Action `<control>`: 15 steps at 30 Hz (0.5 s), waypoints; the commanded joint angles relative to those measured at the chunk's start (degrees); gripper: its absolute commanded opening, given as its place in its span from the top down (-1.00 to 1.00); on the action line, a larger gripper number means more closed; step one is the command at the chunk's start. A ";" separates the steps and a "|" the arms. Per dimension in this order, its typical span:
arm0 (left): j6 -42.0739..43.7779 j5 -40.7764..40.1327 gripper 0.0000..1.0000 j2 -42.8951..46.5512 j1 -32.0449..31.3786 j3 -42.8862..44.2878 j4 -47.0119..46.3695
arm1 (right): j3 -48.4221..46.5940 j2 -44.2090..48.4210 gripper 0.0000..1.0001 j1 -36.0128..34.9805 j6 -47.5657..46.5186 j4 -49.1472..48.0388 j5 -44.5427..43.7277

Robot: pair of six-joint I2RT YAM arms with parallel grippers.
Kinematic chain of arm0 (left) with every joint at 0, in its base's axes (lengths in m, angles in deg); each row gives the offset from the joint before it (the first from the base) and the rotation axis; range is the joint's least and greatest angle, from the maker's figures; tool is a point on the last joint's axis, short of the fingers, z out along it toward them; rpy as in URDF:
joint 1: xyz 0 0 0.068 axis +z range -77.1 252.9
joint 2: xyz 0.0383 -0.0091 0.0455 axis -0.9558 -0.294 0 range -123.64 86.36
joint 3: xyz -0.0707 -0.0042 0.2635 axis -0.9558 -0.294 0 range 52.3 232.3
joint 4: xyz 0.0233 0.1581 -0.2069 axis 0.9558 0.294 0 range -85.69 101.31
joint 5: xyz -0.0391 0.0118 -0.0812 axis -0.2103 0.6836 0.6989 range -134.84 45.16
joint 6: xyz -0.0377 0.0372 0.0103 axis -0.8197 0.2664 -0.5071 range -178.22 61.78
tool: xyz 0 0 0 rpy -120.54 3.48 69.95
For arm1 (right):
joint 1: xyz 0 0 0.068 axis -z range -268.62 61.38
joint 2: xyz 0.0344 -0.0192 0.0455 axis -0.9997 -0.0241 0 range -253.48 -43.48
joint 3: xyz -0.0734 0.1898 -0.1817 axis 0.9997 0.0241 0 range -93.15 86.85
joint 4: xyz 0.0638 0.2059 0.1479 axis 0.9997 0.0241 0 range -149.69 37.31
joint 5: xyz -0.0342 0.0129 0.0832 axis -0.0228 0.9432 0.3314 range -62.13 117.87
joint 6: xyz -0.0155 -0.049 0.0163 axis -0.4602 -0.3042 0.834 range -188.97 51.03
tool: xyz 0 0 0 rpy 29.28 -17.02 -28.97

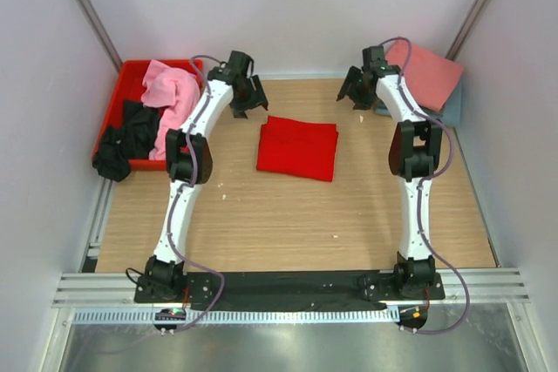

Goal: Fold and stack the t-shirts
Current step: Fold the tshirt

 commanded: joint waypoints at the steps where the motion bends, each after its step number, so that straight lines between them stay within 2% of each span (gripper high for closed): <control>1: -0.64 9.98 -0.48 4.09 4.02 -0.32 -3.16 | 2.88 10.33 -0.36 -0.48 1.13 5.95 -2.36; 4: 1.38 9.37 -0.49 11.30 3.49 -7.51 -5.53 | 18.35 20.39 -0.41 -1.71 1.30 -3.46 -5.62; 5: 2.70 7.71 -0.48 13.40 2.88 -11.02 -5.62 | 21.12 25.38 -0.42 -2.15 1.47 -4.89 -5.27; 8: 4.20 3.67 -0.45 20.61 1.04 -18.06 -6.06 | 29.74 31.38 -0.41 -5.05 1.30 -8.85 -3.87; 13: 4.38 1.72 -0.42 30.72 -3.01 -33.95 -11.24 | 41.59 34.04 -0.41 -8.83 1.83 -14.38 2.54; 15: 2.63 3.99 -0.39 32.31 -4.24 -38.19 -14.66 | 45.56 34.39 -0.33 -9.19 3.93 -21.20 10.06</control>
